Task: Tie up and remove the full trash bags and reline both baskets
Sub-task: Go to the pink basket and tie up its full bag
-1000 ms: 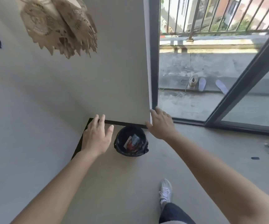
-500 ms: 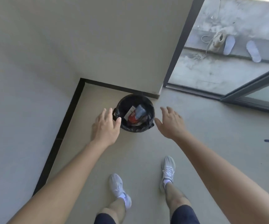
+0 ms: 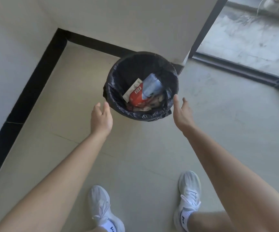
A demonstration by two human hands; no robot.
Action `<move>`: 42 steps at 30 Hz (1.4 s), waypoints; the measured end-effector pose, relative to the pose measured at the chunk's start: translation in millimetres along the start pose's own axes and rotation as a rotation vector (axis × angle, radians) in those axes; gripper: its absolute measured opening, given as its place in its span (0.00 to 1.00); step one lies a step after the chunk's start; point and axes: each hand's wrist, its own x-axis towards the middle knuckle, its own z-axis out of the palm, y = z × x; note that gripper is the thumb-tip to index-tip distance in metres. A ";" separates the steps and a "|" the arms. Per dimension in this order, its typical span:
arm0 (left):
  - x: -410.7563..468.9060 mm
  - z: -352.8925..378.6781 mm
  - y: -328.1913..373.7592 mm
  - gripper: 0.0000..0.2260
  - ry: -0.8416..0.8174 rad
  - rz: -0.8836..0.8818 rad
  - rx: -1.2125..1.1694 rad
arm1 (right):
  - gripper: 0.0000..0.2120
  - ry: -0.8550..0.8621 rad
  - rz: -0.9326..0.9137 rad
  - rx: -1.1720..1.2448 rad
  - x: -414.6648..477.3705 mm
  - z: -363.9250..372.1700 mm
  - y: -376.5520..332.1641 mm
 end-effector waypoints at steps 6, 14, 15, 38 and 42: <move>84.8 69.7 -67.2 0.26 -0.024 -0.334 -0.530 | 0.46 -0.007 0.043 0.391 96.1 55.0 65.9; 127.6 73.3 -68.2 0.29 -0.322 -0.185 -0.796 | 0.38 -0.293 -0.061 0.880 148.2 72.7 67.5; 119.5 61.3 -55.3 0.21 -0.282 -0.152 -0.790 | 0.44 -0.279 -0.028 0.921 142.4 61.3 59.9; 120.3 6.6 1.8 0.06 -0.175 -0.081 -0.904 | 0.08 0.096 -0.215 0.130 96.8 11.9 -13.3; 128.5 9.2 18.0 0.20 -0.235 -0.080 -0.991 | 0.08 0.086 -0.266 0.044 107.7 19.7 -23.6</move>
